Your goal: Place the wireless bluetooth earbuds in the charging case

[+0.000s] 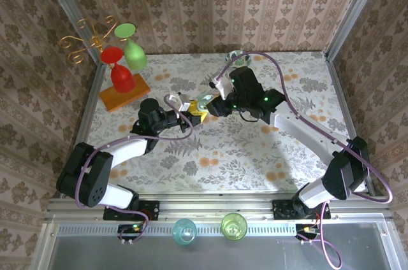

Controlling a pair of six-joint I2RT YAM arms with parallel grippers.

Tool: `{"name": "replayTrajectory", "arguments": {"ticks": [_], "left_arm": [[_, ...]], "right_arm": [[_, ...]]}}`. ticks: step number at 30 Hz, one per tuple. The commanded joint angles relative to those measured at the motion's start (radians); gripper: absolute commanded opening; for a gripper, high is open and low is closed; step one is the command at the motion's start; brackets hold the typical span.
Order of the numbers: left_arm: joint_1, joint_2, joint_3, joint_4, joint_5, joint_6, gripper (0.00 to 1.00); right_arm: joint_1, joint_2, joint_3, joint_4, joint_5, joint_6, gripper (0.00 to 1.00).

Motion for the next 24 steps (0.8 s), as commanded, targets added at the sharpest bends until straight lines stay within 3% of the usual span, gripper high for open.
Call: {"name": "replayTrajectory", "arguments": {"ticks": [1,10,15,19,24], "left_arm": [[0.001,-0.005,0.015,0.048,0.017,0.007,0.26],[0.007,-0.002,-0.002,0.085,0.018,0.032,0.26],[0.005,0.006,-0.005,0.106,0.026,0.036,0.25],[0.004,0.005,-0.008,0.117,0.023,0.032,0.25],[0.004,-0.004,-0.012,0.11,0.007,0.027,0.26]], "right_arm": [[-0.02,-0.055,-0.019,0.044,-0.036,0.04,0.47],[-0.115,-0.154,-0.094,0.185,-0.144,0.249,0.62],[-0.136,-0.03,0.065,0.029,-0.138,0.328,0.74],[-0.135,0.076,0.179,-0.085,-0.157,0.33,0.76],[-0.135,0.115,0.198,-0.104,-0.222,0.326,0.77]]}}
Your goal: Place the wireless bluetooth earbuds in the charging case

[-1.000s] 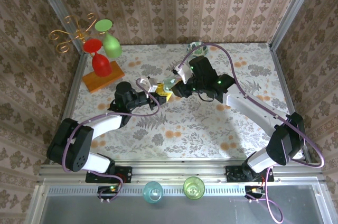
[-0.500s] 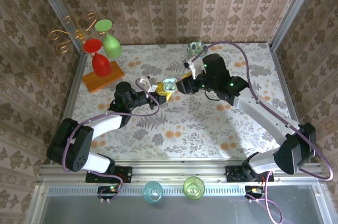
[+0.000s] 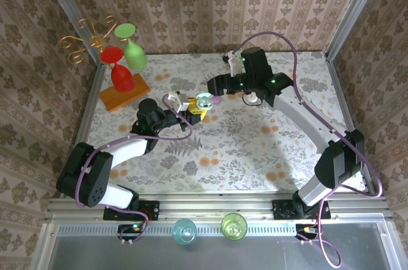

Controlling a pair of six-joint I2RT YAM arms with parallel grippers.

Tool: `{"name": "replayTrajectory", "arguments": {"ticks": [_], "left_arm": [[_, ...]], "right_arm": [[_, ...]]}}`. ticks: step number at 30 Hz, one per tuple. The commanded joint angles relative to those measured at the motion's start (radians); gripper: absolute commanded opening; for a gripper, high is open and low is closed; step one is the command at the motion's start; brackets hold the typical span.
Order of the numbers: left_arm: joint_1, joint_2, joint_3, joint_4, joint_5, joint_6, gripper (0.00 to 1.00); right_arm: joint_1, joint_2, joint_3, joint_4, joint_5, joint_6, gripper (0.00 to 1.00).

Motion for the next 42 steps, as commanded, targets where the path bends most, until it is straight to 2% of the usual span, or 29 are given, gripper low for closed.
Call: {"name": "replayTrajectory", "arguments": {"ticks": [1,9,13,16,21,24,32,36,39,42], "left_arm": [[0.003,-0.005,-0.01,0.039,0.004,0.012,0.26],[0.003,0.006,0.002,0.046,-0.008,-0.001,0.26],[0.003,0.007,0.007,0.053,-0.009,-0.006,0.26],[0.003,0.007,0.007,0.076,-0.021,-0.017,0.26],[0.003,0.012,0.004,0.152,-0.053,-0.039,0.26],[0.003,0.017,0.008,0.173,-0.055,-0.052,0.26],[0.001,0.027,0.011,0.192,-0.054,-0.071,0.26],[0.0,0.015,0.01,0.189,-0.051,-0.074,0.26],[-0.002,0.007,0.007,0.177,-0.05,-0.07,0.26],[-0.002,0.005,0.001,0.177,-0.051,-0.068,0.26]], "right_arm": [[0.0,0.002,0.018,-0.069,-0.062,0.011,0.77],[-0.001,-0.07,-0.071,-0.038,-0.072,-0.004,0.78],[-0.028,-0.11,-0.129,0.034,-0.117,0.076,0.78],[-0.086,-0.137,-0.219,0.182,-0.243,0.255,0.78],[-0.132,-0.131,-0.426,0.64,-0.503,0.708,0.76],[-0.12,-0.111,-0.512,0.901,-0.544,0.925,0.76],[-0.044,-0.001,-0.582,1.328,-0.544,1.21,0.73],[-0.036,0.054,-0.593,1.488,-0.529,1.328,0.63],[-0.035,0.077,-0.599,1.531,-0.521,1.361,0.54],[-0.035,0.087,-0.607,1.544,-0.519,1.368,0.39]]}}
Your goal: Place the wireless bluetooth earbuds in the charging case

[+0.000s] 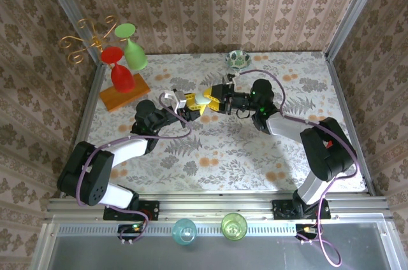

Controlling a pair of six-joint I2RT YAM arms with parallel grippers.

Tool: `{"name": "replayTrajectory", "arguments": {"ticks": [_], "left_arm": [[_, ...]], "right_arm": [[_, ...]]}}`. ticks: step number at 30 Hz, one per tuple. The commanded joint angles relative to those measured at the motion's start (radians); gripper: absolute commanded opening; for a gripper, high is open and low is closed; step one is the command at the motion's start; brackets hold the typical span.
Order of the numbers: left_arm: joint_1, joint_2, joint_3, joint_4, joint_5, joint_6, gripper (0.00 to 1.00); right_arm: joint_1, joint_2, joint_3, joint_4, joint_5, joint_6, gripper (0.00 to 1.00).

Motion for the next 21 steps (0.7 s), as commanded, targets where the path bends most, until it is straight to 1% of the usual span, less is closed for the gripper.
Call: {"name": "replayTrajectory", "arguments": {"ticks": [1,4,6,8,9,10,12,13,14,16,19,21], "left_arm": [[-0.002,-0.006,0.005,0.037,-0.001,-0.013,0.26],[-0.003,-0.006,-0.001,0.035,-0.004,-0.011,0.26],[-0.002,-0.006,-0.001,0.029,-0.005,-0.007,0.26],[-0.002,-0.007,-0.001,0.014,-0.002,-0.001,0.3],[-0.002,-0.011,-0.001,0.0,-0.003,0.007,0.37],[-0.002,-0.017,-0.003,-0.018,-0.005,0.017,0.48],[-0.003,-0.034,-0.01,-0.065,-0.013,0.049,0.65],[-0.002,-0.043,-0.013,-0.102,-0.019,0.073,0.72],[-0.003,-0.054,-0.015,-0.136,-0.024,0.095,0.77],[-0.006,-0.078,-0.019,-0.231,-0.035,0.153,0.85],[-0.016,-0.097,-0.029,-0.334,-0.066,0.221,0.92],[-0.03,-0.101,-0.029,-0.4,-0.089,0.263,0.94]], "right_arm": [[0.0,0.011,-0.013,0.119,-0.008,0.056,0.36],[-0.001,0.012,-0.018,0.116,-0.01,0.052,0.26],[-0.002,0.014,-0.021,0.102,-0.009,0.04,0.21],[-0.009,0.01,-0.024,0.085,-0.007,0.02,0.18],[-0.014,0.007,-0.024,0.07,-0.005,0.005,0.18],[-0.019,0.003,-0.025,0.052,-0.006,-0.012,0.18],[-0.039,-0.01,-0.025,-0.007,0.001,-0.068,0.18],[-0.052,-0.022,-0.027,-0.06,0.01,-0.112,0.17],[-0.065,-0.033,-0.029,-0.114,0.018,-0.154,0.17],[-0.092,-0.059,-0.029,-0.265,0.053,-0.286,0.18],[-0.124,-0.084,-0.001,-0.537,0.139,-0.506,0.19],[-0.137,-0.079,0.016,-0.651,0.214,-0.617,0.19]]}}
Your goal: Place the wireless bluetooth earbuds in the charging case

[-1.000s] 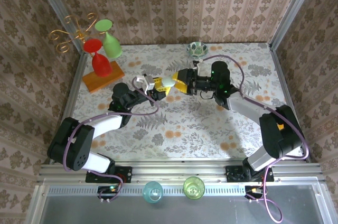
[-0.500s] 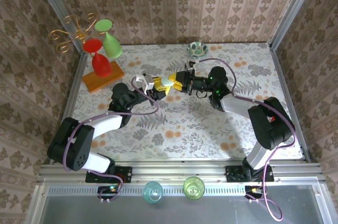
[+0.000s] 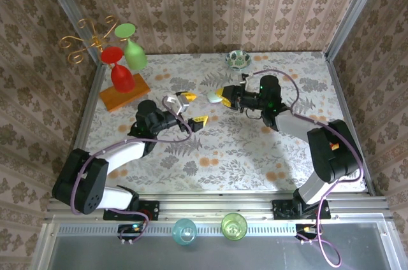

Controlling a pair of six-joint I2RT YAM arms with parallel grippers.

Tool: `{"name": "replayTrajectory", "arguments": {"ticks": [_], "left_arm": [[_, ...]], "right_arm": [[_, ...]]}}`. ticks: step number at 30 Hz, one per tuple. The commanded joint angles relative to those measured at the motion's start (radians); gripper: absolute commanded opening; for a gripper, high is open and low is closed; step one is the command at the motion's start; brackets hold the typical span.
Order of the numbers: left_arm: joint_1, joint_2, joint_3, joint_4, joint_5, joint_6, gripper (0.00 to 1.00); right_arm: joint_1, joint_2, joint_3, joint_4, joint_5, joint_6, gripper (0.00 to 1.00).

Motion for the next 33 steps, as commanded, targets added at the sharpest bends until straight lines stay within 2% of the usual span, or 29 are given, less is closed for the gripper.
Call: {"name": "replayTrajectory", "arguments": {"ticks": [1,5,8,15,22,27,33], "left_arm": [[-0.026,-0.017,-0.01,-0.174,-0.054,0.13,0.96],[-0.062,0.001,0.007,-0.274,-0.109,0.21,0.98],[-0.065,0.033,0.006,-0.267,-0.115,0.222,0.99],[-0.064,0.085,0.011,-0.238,-0.097,0.21,0.99],[-0.064,0.099,0.018,-0.237,-0.101,0.208,0.99],[-0.063,0.106,0.027,-0.237,-0.107,0.192,0.99],[-0.058,0.115,0.033,-0.219,-0.1,0.176,1.0]], "right_arm": [[-0.021,-0.015,0.039,-0.304,0.15,-0.286,0.19],[-0.033,0.056,0.061,-0.337,0.216,-0.314,0.19],[-0.031,0.114,0.084,-0.39,0.261,-0.33,0.19],[-0.033,0.212,0.075,-0.384,0.317,-0.339,0.18],[-0.037,0.277,0.086,-0.438,0.366,-0.391,0.22],[-0.041,0.263,0.085,-0.458,0.39,-0.411,0.34],[-0.051,0.189,0.09,-0.527,0.462,-0.473,0.58]]}}
